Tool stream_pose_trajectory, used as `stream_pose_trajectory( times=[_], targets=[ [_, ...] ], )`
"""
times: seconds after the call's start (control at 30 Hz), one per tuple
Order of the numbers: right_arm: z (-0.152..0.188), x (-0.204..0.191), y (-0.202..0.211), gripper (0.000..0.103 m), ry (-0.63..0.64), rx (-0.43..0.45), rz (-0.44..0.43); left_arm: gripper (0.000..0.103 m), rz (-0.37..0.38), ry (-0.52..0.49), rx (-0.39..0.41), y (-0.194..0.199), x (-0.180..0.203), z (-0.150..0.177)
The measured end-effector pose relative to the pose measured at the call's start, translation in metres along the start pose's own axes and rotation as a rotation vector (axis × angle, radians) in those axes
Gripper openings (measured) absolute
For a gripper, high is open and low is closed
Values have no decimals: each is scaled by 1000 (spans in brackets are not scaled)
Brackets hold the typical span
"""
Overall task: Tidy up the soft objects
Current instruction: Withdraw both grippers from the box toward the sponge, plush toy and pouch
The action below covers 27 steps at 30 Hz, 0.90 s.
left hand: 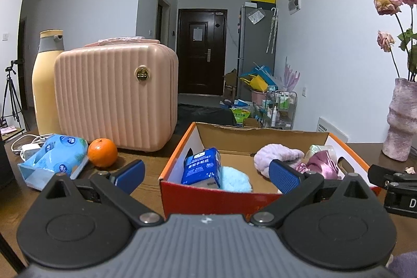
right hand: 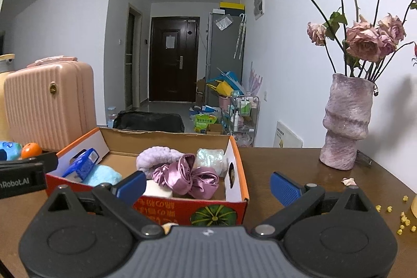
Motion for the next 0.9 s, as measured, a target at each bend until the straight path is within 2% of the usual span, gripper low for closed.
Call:
stream_pose_trajectory(
  times=[0.53,0.9],
  targets=[
    [34,11,48,102,8,40,-18,103,6,-26,-9,41,-4,28],
    [58,20,76,102,23,63,-40,103,46,-46,-10,71,-2,51]
  ],
)
Point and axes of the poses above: each gripper's, at about its wrist camera, not at the fingertips, and y roughly against the way its jaws point, x to its right, z to its underside, the point moved 1 cm from there along -y, roughly the way its jaws point, and after that the axes turned 12 degrees about -x, right-handed, at the moved point
